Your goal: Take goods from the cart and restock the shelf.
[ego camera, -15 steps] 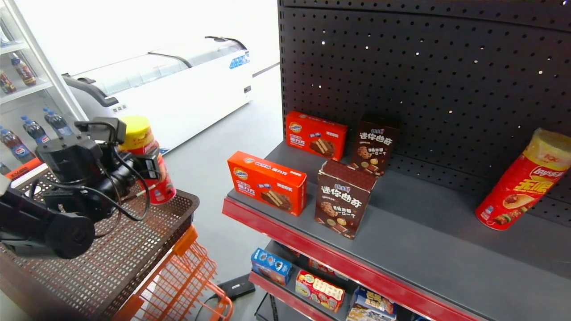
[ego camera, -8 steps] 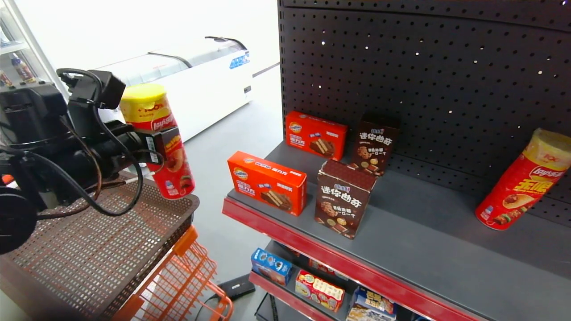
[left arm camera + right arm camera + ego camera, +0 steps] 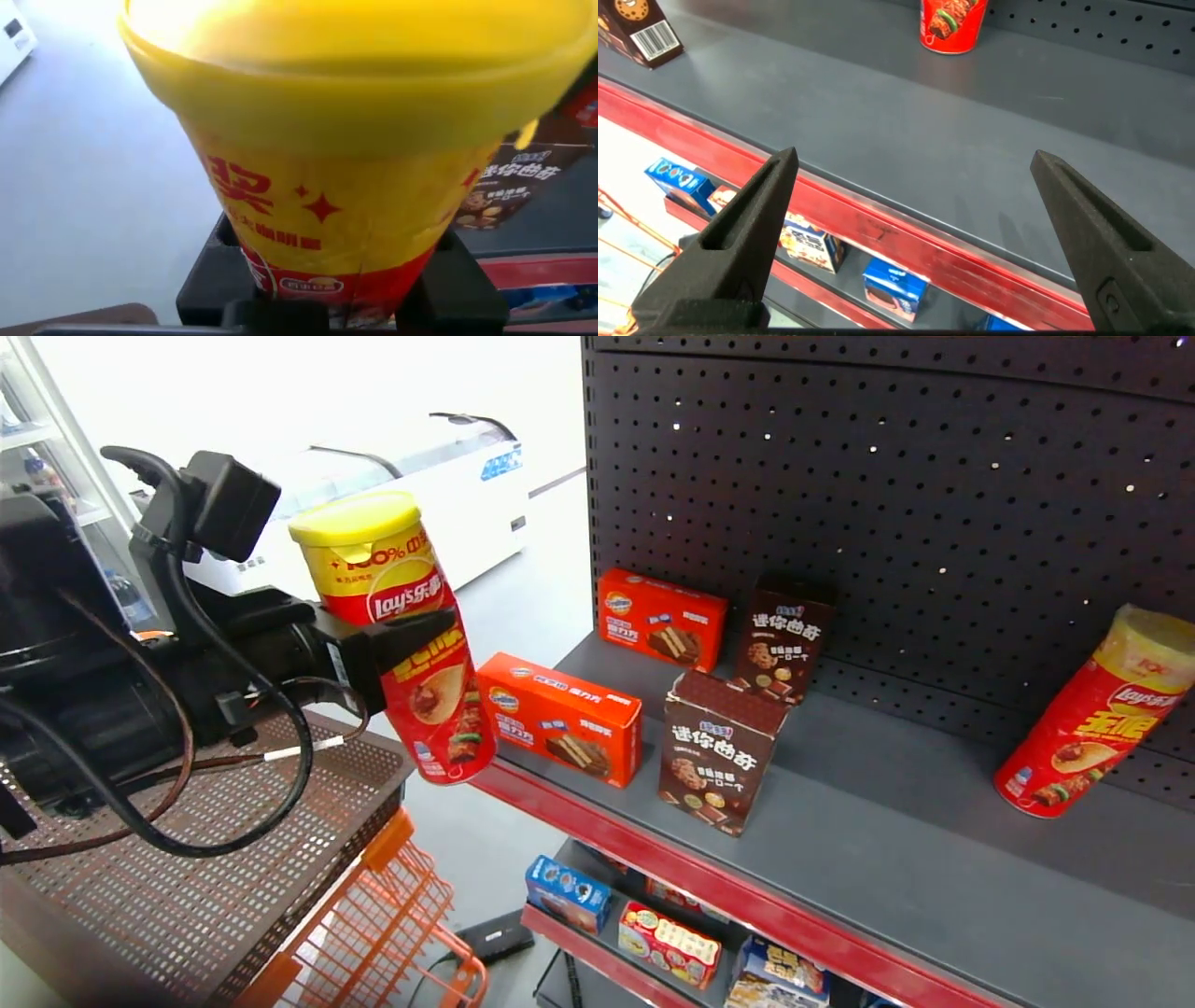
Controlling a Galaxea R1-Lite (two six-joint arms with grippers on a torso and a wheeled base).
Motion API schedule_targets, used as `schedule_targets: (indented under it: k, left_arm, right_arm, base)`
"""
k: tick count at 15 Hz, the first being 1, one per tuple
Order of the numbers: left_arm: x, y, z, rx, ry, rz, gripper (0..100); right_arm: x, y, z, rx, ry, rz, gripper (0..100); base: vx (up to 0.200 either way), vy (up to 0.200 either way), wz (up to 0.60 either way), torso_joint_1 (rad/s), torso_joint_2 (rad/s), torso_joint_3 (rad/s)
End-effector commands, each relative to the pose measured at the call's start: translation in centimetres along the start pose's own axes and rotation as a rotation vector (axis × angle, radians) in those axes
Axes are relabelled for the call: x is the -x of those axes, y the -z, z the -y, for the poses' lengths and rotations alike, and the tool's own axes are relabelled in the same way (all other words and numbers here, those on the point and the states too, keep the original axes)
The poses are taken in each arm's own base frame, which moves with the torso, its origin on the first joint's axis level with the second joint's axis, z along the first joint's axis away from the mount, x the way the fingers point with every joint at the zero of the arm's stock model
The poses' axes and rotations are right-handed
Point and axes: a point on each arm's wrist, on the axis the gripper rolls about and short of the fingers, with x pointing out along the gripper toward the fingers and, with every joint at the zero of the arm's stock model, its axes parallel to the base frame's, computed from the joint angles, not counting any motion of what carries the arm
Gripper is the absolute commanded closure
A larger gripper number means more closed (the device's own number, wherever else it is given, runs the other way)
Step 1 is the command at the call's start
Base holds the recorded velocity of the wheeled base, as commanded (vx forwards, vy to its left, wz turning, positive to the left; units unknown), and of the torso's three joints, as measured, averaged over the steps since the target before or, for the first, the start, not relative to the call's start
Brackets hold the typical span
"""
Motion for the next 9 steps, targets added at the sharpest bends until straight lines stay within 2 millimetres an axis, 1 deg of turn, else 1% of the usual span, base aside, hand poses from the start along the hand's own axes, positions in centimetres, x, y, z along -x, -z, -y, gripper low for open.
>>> schedule_targets:
  k: [1,4,5,6,7,9]
  left_arm:
    - [0.2,-0.2,0.3,-0.002,0.021,0.003,100]
    - [0.6,-0.2,0.3,0.01,0.06,-0.02,100]
    - [1.8,-0.6,0.5,0.012,0.065,-0.018,100]
    - [1.8,-0.6,0.5,0.012,0.065,-0.018,100]
    - [3.3,-1.0,0.8,0.004,0.106,0.007,100]
    - [3.9,-0.8,1.2,0.001,0.164,0.009,100]
  right_arm:
    - [0.0,0.0,0.0,0.0,0.0,0.001,0]
    - [0.0,0.0,0.0,0.0,0.0,0.001,0]
    - [0.0,0.0,0.0,0.0,0.0,0.001,0]
    - [0.0,0.0,0.0,0.0,0.0,0.001,0]
    - [0.0,0.0,0.0,0.0,0.0,0.001,0]
    - [0.0,0.0,0.0,0.0,0.0,0.001,0]
  base:
    - [0.0,0.0,0.0,0.0,0.0,0.0]
    - [0.0,0.0,0.0,0.0,0.0,0.0]
    - [0.0,0.0,0.0,0.0,0.0,0.0]
    - [0.0,0.0,0.0,0.0,0.0,0.0]
    - [0.0,0.0,0.0,0.0,0.0,0.0]
    - [0.0,0.0,0.0,0.0,0.0,0.0]
